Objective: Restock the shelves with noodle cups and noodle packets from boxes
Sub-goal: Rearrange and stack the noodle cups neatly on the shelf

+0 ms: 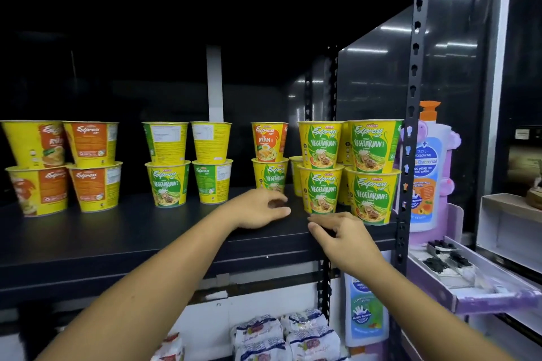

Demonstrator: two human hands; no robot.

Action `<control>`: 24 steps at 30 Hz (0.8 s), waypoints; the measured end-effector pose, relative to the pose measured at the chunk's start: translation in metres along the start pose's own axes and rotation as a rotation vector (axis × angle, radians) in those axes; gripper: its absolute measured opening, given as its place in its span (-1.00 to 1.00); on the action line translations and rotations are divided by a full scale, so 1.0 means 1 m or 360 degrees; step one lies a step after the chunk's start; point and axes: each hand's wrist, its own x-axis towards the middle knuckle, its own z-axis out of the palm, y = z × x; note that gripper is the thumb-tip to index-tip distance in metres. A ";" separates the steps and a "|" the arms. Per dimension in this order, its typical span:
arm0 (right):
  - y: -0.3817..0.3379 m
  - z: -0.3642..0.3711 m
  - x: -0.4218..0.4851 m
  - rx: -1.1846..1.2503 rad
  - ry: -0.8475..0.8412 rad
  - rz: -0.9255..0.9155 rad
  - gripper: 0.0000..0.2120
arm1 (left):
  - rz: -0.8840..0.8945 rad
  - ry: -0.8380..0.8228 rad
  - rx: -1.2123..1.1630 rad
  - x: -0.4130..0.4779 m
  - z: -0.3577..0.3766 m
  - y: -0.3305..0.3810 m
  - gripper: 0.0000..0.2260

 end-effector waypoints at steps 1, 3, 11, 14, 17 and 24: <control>-0.002 -0.001 0.001 -0.0023 -0.0034 -0.0027 -0.74 | 0.0013 -0.0022 0.0078 -0.010 -0.004 -0.007 -0.53; -0.012 0.000 0.005 -0.0040 -0.0113 -0.0074 -0.74 | 0.0020 -0.0050 0.0191 -0.029 -0.011 -0.021 -0.55; -0.101 0.025 0.041 -0.0142 -0.0727 -0.0347 -0.62 | -0.0128 -0.0018 0.0355 -0.101 -0.049 -0.068 -0.59; -0.139 0.043 0.052 -0.0140 -0.0913 -0.0475 -0.57 | -0.0261 0.0051 0.0371 -0.140 -0.070 -0.094 -0.60; -0.176 0.069 0.059 -0.0117 -0.1025 -0.0611 -0.53 | -0.0419 0.0085 0.0395 -0.179 -0.093 -0.120 -0.59; -0.277 0.141 0.066 -0.0048 -0.1175 -0.0836 -0.50 | -0.0683 0.0183 0.0448 -0.267 -0.137 -0.184 -0.60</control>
